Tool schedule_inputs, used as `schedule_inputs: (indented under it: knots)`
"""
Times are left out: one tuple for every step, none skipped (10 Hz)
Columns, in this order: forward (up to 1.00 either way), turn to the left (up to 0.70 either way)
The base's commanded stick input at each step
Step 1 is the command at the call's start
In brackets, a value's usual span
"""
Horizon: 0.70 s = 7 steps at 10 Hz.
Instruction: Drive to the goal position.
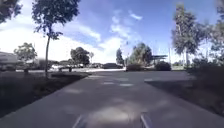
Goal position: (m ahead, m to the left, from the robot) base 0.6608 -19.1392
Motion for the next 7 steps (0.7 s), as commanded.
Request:
schedule_inputs:
  knots:
    - [1.00, 0.00]
    - [1.00, 0.00]
    - [1.00, 0.00]
    - [1.00, 0.00]
    - [1.00, 0.00]
    - [1.00, 0.00]
    - [1.00, 0.00]
